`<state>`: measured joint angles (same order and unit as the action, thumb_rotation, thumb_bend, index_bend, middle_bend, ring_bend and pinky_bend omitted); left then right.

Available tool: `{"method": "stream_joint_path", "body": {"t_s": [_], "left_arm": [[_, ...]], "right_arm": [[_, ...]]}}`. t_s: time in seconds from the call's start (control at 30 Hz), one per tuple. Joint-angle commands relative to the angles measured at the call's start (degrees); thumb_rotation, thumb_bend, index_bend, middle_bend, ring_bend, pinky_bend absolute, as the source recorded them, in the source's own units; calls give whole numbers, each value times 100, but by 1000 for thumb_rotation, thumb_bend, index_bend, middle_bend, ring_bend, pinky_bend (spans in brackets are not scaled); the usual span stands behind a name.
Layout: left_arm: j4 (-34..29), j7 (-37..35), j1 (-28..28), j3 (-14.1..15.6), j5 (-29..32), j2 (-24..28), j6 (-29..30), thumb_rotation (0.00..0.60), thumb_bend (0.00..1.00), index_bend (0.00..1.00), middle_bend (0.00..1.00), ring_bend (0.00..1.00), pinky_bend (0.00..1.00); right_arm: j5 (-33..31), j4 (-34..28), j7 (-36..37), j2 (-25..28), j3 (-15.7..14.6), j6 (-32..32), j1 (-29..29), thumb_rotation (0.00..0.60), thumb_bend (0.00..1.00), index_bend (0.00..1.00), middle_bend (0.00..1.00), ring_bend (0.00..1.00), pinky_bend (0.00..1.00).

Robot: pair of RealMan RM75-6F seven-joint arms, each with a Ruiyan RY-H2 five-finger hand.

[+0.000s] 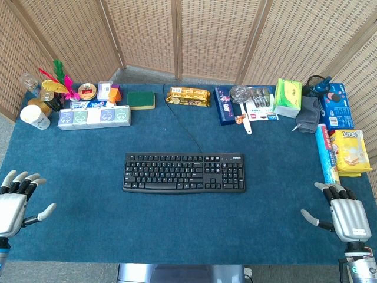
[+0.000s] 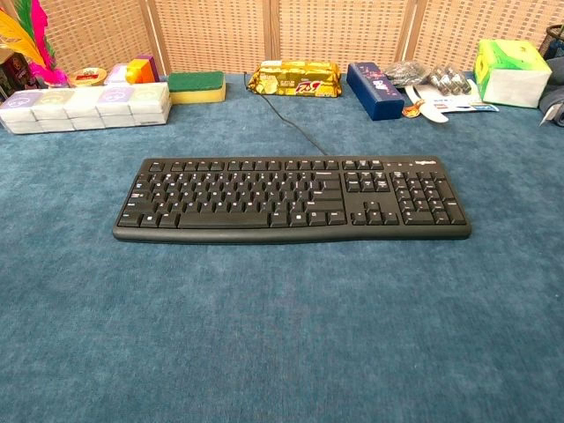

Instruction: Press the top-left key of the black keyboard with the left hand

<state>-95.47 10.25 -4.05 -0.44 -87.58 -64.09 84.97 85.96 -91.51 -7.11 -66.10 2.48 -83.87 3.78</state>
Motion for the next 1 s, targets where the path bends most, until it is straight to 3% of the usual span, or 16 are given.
{"method": "stream_joint_path", "body": {"t_s": [0.03, 0.4, 0.5, 0.57, 0.6, 0.67, 0.73, 0.83, 0.9, 1.0], "left_arm": [[-9, 8, 3, 7, 12, -7, -9, 0, 125, 245, 212, 132, 0], [-50, 24, -25, 1, -40, -2, -1, 0, 125, 245, 236, 148, 0], [-52, 81, -125, -41, -65, 22, -98, 0, 125, 245, 288, 193, 0], [-64, 179, -217, -82, -61, 60, -198, 0, 125, 245, 382, 266, 2], [-66, 235, -263, -104, -61, 74, -243, 0, 125, 244, 465, 335, 38], [-67, 370, -343, -145, -56, 97, -319, 0, 125, 244, 626, 489, 260], [-104, 508, -512, -207, -80, 137, -491, 0, 125, 246, 791, 653, 544], [-103, 558, -813, -285, -70, 198, -885, 0, 126, 260, 987, 894, 776], [-94, 585, -1018, -336, -37, 230, -1163, 0, 126, 287, 1000, 972, 862], [-53, 676, -1278, -411, 10, 214, -1481, 0, 125, 331, 1000, 1000, 948]], "right_arm": [[-7, 9, 32, 5, -2, 3, -5, 0, 187, 211, 284, 223, 233], [51, 23, 136, 56, -15, -122, -67, 0, 187, 211, 284, 223, 238], [34, 15, 131, 50, -26, -122, -85, 0, 187, 211, 284, 223, 239], [34, 3, 106, 53, -24, -118, -83, 0, 187, 211, 284, 223, 239], [33, -3, 94, 53, -24, -111, -79, 0, 186, 211, 284, 223, 239], [34, -17, 76, 54, -21, -103, -73, 0, 186, 211, 284, 223, 239], [44, -40, 44, 60, -19, -104, -68, 0, 187, 211, 284, 223, 239], [19, -69, 17, 66, -10, -75, -56, 0, 187, 211, 284, 223, 240], [7, -75, 0, 60, -14, -59, -55, 0, 187, 211, 284, 223, 241], [-3, -74, -11, 50, -16, -52, -57, 0, 187, 211, 284, 223, 242]]}}
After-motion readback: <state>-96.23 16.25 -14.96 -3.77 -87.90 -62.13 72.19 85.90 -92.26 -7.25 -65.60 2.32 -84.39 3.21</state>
